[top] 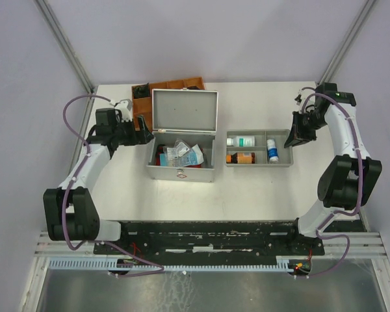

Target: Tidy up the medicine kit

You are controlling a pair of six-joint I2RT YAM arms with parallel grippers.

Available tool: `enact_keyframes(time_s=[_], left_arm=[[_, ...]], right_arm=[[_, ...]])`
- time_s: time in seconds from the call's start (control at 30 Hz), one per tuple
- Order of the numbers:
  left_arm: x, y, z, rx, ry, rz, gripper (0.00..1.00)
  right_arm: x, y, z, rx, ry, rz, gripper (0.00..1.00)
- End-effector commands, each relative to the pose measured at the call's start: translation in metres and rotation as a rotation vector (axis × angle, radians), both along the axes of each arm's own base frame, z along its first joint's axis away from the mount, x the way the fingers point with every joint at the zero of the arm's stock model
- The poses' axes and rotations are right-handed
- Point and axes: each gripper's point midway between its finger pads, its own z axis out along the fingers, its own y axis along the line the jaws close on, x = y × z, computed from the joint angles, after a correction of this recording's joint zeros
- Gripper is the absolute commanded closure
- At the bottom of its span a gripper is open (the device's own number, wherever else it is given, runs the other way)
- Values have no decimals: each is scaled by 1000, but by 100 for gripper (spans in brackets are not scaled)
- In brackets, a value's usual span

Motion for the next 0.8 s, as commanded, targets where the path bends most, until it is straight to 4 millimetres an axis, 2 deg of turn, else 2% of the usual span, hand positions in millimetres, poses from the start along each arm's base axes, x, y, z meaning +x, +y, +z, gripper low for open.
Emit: enact_keyframes(time_s=[0.0, 0.13, 0.33, 0.47, 0.6, 0.77], left_arm=[[-4, -25, -2, -141, 26, -60, 10], [-18, -47, -4, -265, 67, -132, 11], [-36, -68, -13, -333, 133, -179, 12], [-53, -98, -7, -366, 127, -277, 12], [-70, -138, 4, -379, 92, -406, 11], [-74, -171, 15, -386, 53, -498, 10]], right_arm=[[1, 20, 41, 111, -81, -1, 100], [0, 23, 43, 116, -86, 11, 99], [-1, 30, 47, 129, -95, 27, 99], [1, 33, 47, 135, -98, 33, 99], [2, 34, 48, 140, -101, 35, 99], [3, 35, 50, 146, -108, 41, 99]])
